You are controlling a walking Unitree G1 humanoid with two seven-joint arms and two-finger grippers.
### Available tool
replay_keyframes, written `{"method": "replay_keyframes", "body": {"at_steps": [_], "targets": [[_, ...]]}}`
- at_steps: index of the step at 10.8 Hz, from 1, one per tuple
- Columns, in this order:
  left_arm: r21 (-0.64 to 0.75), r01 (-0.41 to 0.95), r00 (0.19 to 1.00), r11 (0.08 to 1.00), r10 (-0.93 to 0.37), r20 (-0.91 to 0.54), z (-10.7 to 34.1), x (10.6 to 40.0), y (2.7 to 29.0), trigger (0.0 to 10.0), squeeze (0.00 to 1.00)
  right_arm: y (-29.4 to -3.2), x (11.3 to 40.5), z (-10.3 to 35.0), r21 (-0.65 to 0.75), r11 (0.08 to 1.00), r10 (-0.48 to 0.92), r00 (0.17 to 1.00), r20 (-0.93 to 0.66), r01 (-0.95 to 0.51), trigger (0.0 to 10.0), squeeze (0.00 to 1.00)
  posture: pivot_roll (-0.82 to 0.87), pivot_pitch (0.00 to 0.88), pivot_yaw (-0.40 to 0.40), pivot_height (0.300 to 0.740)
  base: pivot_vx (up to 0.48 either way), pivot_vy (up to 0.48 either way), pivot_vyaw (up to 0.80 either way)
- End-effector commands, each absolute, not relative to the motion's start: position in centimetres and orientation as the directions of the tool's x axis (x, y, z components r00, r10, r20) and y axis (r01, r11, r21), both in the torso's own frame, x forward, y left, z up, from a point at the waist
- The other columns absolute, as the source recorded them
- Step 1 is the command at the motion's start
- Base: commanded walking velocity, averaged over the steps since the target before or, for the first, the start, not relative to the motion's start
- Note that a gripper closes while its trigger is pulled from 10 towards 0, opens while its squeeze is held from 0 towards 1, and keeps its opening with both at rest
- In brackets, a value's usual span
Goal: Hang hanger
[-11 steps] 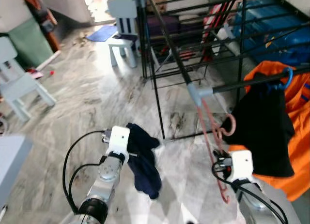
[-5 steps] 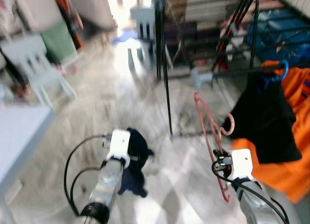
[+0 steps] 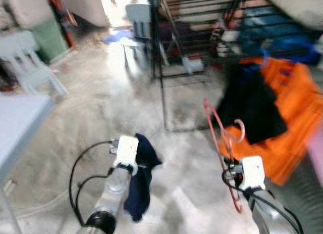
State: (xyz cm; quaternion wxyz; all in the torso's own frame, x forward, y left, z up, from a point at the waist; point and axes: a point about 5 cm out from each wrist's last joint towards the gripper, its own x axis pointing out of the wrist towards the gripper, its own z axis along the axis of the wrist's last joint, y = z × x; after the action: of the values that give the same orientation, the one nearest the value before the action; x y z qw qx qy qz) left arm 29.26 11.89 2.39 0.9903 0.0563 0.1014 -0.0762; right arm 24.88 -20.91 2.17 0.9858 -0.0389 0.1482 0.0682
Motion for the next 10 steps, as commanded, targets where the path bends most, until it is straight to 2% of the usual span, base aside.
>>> {"method": "replay_keyframes", "body": {"at_steps": [1,4,6,7,9,10], "targets": [[0.114,0.137,0.975,0.984,-0.114,-0.193,2.8,29.6,12.7,10.0,0.00,-20.1,25.1,2.3,-0.053,0.982,0.156,0.944,-0.290,-0.179,10.0,0.00,-0.11,0.000,0.063,0.740,-0.292,0.000,0.00],[0.115,0.218,0.963,0.969,-0.194,-0.189,2.8,29.5,12.3,10.0,0.00,-19.9,24.8,2.1,-0.049,0.982,0.158,0.942,-0.295,-0.180,10.0,0.00,-0.11,0.000,0.072,0.740,-0.087,0.000,0.00],[0.124,0.293,0.952,0.948,-0.277,-0.134,4.4,30.5,12.7,10.0,0.00,-19.5,24.4,2.0,-0.035,0.984,0.160,0.943,-0.291,-0.177,10.0,0.00,-0.11,0.009,0.083,0.740,0.000,0.000,0.00],[0.179,0.324,0.945,0.929,-0.309,-0.108,5.2,30.9,13.0,10.0,0.00,-19.5,24.3,2.1,-0.036,0.984,0.158,0.944,-0.290,-0.175,10.0,0.00,-0.11,0.014,0.089,0.740,0.000,0.000,0.00],[0.443,0.450,0.877,0.775,-0.478,-0.054,8.4,32.7,13.2,10.0,0.00,-19.3,24.4,2.7,-0.094,0.966,0.207,0.936,-0.283,-0.242,10.0,0.00,-0.11,0.035,0.102,0.740,0.000,0.000,0.00],[0.544,0.477,0.846,0.690,-0.528,-0.071,9.2,33.2,13.1,10.0,0.00,-19.5,24.4,2.9,-0.131,0.950,0.236,0.927,-0.291,-0.283,10.0,0.00,-0.11,0.043,0.111,0.740,0.000,0.000,0.00]]}}
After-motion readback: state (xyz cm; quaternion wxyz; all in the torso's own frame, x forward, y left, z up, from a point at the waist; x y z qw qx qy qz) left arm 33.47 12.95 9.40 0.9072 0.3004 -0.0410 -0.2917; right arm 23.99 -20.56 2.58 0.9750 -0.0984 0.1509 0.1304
